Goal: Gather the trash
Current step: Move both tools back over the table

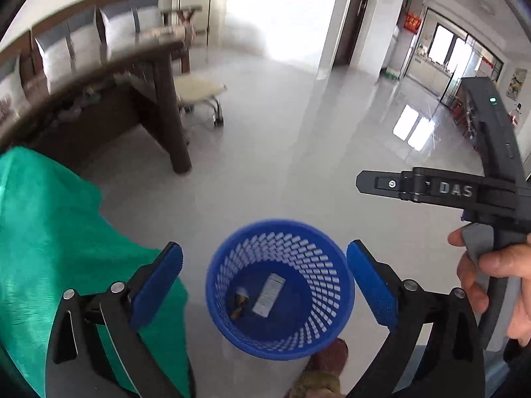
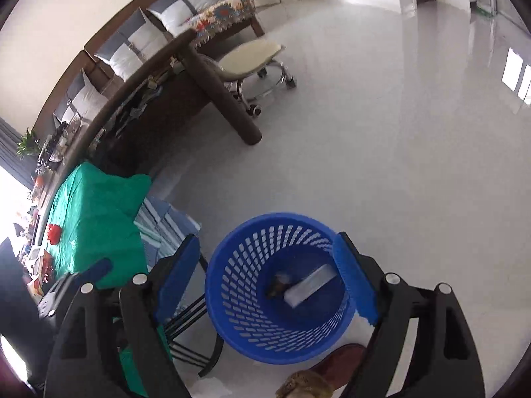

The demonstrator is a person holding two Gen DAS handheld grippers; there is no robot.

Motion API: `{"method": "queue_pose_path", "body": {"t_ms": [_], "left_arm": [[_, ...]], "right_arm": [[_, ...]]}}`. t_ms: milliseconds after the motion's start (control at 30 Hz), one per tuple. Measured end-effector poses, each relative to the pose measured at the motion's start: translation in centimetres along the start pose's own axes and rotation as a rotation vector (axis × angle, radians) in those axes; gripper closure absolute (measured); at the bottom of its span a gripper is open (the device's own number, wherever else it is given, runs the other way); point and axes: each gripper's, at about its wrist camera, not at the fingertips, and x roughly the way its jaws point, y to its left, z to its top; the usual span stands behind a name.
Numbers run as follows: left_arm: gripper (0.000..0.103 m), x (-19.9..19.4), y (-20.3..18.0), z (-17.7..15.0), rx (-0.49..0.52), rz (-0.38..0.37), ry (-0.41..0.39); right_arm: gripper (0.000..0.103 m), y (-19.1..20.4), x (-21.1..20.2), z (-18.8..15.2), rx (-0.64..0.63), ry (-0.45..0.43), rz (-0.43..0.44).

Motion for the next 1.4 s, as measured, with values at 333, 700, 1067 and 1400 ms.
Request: {"method": "queue_pose_path", "body": {"t_ms": [333,700,1067,1400], "left_arm": [[0.005,-12.3,2.8,-5.4,-0.01,-0.071,-0.092],[0.005,-21.7,13.8,-13.8,-0.193,0.136,-0.09],[0.005,-29.9,27.2,-19.9,-0.486,0.426,-0.099],[0.005,-33.2,38.9,-19.1,-0.599,0.49,-0.096]], "right_arm": [[0.012,9.1,-6.4,-3.6,-0.251,-0.326,-0.128],[0.011,21.7,-5.1,-11.6,-0.442,-0.29,0.055],[0.011,37.3,-2.8,-22.3,-0.798,-0.117,0.239],[0.011,42.7,0.2,-26.6,-0.903,-0.008,0.229]]}}
